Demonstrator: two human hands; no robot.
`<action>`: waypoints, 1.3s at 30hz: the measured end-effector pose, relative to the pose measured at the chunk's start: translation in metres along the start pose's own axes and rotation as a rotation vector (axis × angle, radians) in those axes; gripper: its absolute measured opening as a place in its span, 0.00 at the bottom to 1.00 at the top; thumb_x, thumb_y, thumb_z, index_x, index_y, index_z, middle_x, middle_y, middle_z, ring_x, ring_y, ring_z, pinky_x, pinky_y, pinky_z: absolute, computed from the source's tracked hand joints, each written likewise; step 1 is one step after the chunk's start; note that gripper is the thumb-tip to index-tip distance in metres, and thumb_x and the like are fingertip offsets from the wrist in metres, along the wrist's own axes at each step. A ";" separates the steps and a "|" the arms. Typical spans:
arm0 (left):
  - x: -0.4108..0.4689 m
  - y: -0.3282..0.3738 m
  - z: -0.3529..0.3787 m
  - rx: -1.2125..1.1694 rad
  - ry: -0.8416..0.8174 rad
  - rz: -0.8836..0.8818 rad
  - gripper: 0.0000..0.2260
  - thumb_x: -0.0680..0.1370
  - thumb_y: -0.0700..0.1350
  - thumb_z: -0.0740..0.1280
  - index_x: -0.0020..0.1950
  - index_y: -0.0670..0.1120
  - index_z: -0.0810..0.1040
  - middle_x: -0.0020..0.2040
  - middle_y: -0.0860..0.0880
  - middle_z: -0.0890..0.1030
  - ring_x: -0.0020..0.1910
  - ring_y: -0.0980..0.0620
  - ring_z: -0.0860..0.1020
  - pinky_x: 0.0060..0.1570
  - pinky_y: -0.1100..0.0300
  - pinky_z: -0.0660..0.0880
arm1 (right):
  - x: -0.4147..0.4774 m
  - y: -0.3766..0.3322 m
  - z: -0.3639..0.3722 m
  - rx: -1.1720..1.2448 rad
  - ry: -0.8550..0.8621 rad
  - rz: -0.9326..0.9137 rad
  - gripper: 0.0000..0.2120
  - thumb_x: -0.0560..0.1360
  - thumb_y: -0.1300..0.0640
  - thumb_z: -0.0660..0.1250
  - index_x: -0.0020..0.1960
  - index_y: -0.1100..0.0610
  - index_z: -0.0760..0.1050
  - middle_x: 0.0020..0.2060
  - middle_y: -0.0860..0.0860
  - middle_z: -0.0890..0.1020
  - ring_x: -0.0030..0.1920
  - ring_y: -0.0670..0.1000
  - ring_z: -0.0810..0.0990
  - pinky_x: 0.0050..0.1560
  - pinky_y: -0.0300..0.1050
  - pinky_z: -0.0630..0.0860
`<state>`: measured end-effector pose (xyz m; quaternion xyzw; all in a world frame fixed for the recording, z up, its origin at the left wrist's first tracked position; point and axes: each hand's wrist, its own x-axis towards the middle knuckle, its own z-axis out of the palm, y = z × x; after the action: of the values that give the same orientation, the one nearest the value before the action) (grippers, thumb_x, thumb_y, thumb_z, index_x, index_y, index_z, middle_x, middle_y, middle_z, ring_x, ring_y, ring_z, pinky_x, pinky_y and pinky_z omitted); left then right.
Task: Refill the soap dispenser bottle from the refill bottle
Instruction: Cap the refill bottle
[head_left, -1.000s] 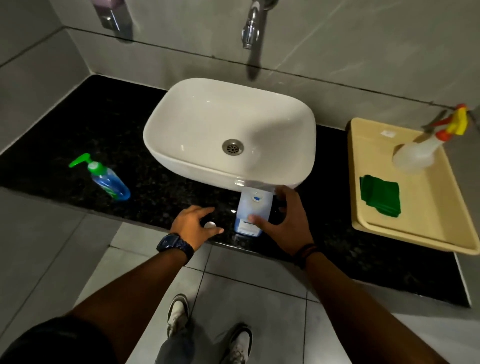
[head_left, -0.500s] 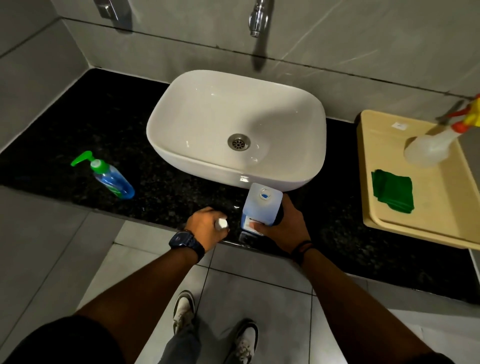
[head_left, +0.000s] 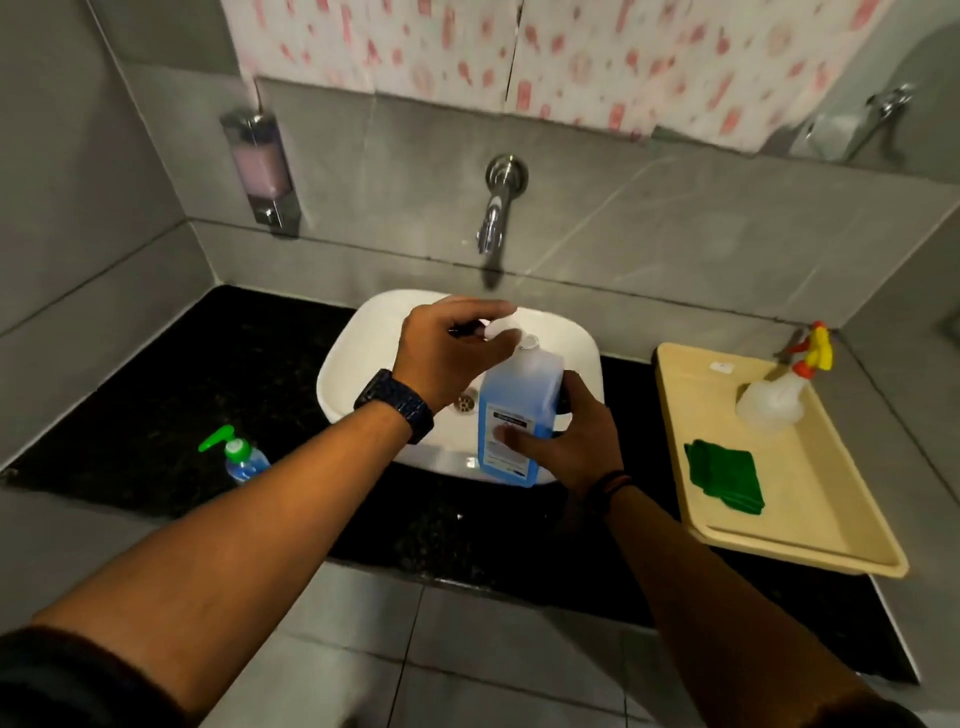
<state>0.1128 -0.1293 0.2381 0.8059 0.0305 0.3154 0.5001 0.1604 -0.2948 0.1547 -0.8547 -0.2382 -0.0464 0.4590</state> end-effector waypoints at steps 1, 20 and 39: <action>0.008 0.008 -0.002 -0.003 -0.012 0.040 0.12 0.68 0.40 0.76 0.50 0.45 0.83 0.41 0.47 0.82 0.32 0.59 0.73 0.40 0.66 0.74 | 0.007 -0.007 -0.007 0.000 0.014 -0.013 0.30 0.54 0.29 0.71 0.51 0.36 0.65 0.39 0.33 0.76 0.43 0.36 0.77 0.42 0.42 0.79; 0.053 0.085 -0.018 -0.070 -0.372 0.122 0.17 0.68 0.43 0.75 0.56 0.49 0.81 0.54 0.54 0.81 0.52 0.64 0.78 0.53 0.67 0.74 | 0.042 -0.071 -0.048 -0.050 0.077 -0.225 0.28 0.59 0.42 0.77 0.52 0.52 0.70 0.45 0.48 0.81 0.42 0.46 0.79 0.38 0.38 0.77; 0.057 0.078 -0.011 0.019 -0.199 0.000 0.19 0.54 0.63 0.76 0.40 0.58 0.81 0.50 0.59 0.76 0.52 0.60 0.74 0.53 0.61 0.71 | 0.042 -0.070 -0.058 -0.053 0.137 -0.273 0.28 0.59 0.41 0.77 0.52 0.51 0.69 0.45 0.48 0.81 0.39 0.44 0.79 0.35 0.29 0.74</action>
<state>0.1318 -0.1390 0.3328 0.8380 -0.0163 0.2333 0.4930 0.1742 -0.2938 0.2544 -0.8210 -0.3189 -0.1729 0.4408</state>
